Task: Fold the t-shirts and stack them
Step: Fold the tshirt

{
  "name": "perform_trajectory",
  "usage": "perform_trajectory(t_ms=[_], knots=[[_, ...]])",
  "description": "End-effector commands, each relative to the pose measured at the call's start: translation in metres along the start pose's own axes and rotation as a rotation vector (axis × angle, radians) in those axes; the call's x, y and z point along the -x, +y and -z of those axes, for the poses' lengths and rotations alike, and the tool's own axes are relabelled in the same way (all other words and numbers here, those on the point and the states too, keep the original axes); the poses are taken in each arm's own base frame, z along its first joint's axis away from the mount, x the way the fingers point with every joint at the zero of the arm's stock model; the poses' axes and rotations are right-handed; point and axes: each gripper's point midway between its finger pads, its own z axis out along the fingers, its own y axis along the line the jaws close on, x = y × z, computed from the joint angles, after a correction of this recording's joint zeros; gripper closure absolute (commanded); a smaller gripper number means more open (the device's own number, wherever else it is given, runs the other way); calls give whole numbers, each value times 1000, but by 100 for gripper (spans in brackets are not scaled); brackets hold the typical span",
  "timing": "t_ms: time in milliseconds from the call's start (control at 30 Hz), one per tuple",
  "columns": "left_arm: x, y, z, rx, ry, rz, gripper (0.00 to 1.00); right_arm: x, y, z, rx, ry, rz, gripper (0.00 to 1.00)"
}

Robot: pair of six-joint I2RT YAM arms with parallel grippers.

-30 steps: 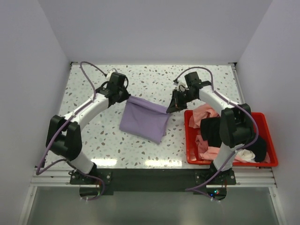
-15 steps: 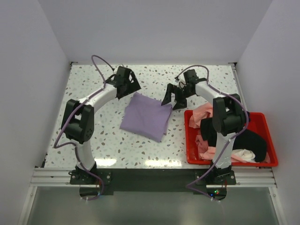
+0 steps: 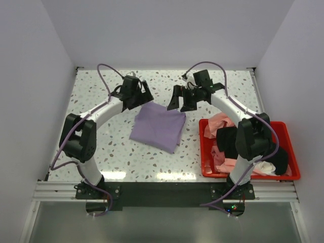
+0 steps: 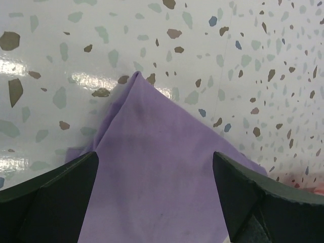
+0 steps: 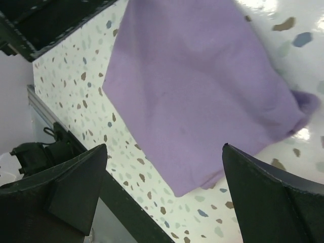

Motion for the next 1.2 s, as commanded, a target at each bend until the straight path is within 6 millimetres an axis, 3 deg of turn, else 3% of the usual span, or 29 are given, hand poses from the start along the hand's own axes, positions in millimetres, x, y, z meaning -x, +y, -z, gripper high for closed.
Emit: perform_trajectory(t_ms=[0, 233, 333, 500, 700, 800, 900, 1033, 1133, 1167], knots=[[0, -20, 2, -98, -17, -13, 0, -10, 12, -10, -14, -5, 48, 1], [0, -27, -24, -143, -37, -10, 0, -6, -32, -47, -163, 32, -11, 1], [-11, -25, -42, -137, 7, -9, 0, 0, -45, -58, -209, 39, -9, 1], [-32, -7, -65, -80, 63, -4, 0, 2, -69, -79, -267, 83, -12, 1], [-34, 27, -67, 67, 47, -2, 0, 7, -95, -105, -297, 103, -1, 1], [-27, 32, -59, 93, 23, 1, 0, 15, -93, -108, -287, 100, 35, 1], [-12, 24, -45, 80, -18, -2, 0, 38, -73, -96, -255, 68, 82, 1], [27, 2, -9, 34, -130, 19, 0, 79, -27, -57, -203, -31, 161, 1], [41, -1, 16, 31, -186, 34, 0, 86, -15, -38, -218, -77, 167, 1], [53, -5, 35, 17, -230, 41, 0, 80, -13, -26, -240, -87, 159, 1]])
